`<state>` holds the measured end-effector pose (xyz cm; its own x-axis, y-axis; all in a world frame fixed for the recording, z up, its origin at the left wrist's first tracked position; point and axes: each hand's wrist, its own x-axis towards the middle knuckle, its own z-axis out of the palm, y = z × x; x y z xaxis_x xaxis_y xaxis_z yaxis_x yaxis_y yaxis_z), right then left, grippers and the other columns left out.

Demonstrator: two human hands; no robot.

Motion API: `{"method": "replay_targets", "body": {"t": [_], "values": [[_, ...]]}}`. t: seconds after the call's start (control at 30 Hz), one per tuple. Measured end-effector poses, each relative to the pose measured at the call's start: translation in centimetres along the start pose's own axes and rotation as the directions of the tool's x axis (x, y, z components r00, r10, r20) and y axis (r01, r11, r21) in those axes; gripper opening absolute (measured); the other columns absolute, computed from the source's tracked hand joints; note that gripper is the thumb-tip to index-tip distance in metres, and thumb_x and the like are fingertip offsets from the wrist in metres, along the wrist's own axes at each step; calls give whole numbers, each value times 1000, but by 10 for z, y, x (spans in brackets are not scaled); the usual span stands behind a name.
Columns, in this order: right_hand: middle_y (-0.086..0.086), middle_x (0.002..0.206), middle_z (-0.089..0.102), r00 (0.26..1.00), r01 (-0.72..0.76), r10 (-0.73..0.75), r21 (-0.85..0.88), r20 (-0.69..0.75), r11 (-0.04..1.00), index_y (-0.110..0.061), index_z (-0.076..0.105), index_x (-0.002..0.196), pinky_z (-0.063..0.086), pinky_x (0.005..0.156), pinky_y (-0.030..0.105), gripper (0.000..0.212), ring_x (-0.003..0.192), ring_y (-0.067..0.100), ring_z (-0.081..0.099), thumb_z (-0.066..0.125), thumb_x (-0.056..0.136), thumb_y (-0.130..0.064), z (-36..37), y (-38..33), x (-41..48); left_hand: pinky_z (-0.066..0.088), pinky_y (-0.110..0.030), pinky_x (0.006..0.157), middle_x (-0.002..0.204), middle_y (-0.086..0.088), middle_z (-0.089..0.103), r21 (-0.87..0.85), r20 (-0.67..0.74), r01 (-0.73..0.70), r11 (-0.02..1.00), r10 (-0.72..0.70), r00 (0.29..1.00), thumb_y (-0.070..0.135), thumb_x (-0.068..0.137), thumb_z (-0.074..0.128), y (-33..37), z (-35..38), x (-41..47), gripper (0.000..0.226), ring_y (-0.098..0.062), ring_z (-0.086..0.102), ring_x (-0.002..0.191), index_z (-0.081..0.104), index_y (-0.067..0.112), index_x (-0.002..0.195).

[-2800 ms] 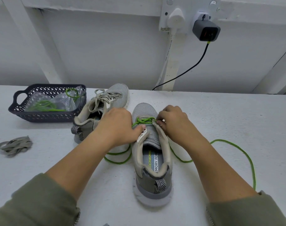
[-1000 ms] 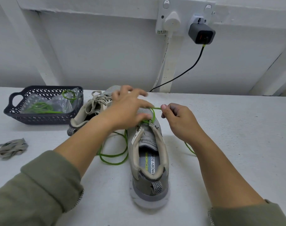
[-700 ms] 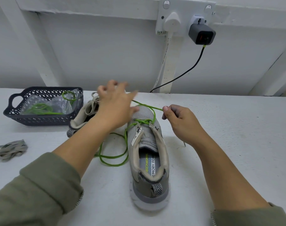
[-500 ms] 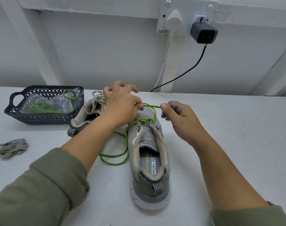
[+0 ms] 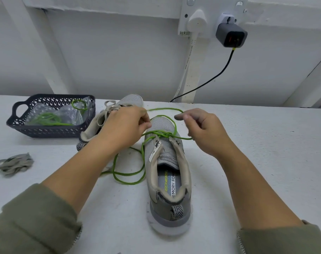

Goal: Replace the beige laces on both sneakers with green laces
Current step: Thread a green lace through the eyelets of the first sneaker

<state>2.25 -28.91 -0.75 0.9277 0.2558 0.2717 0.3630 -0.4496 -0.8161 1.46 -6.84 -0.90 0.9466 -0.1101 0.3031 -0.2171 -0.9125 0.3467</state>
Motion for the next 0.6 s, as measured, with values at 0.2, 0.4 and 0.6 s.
{"method": "replay_targets", "body": {"t": [0.2, 0.4, 0.6], "values": [[-9, 96, 68, 998, 46, -33, -243, 58, 969, -26, 54, 118, 37, 59, 7, 30, 69, -9, 55, 41, 100, -6, 3, 0, 0, 38, -22, 65, 79, 13, 61, -52, 9, 42, 998, -42, 999, 23, 94, 57, -2, -5, -12, 11, -5, 52, 72, 67, 20, 98], [-8, 98, 68, 976, -212, 216, -262, -16, 942, -23, 58, 116, 38, 52, 7, 36, 76, -1, 55, 38, 92, -5, 3, 8, 1, 31, -9, 56, 76, 14, 62, -103, 39, 105, 989, -102, 994, 26, 92, 61, -1, -7, -26, 6, 6, 48, 61, 66, 23, 91], [0, 69, 67, 874, -453, 485, -305, 34, 837, -11, 68, 77, 41, 53, 22, 31, 56, 12, 52, 56, 96, -32, 11, 16, -2, 48, -22, 63, 71, 8, 69, -216, 130, 217, 952, -193, 973, 32, 90, 62, 3, 2, -34, 14, -1, 61, 65, 67, 24, 80]]}}
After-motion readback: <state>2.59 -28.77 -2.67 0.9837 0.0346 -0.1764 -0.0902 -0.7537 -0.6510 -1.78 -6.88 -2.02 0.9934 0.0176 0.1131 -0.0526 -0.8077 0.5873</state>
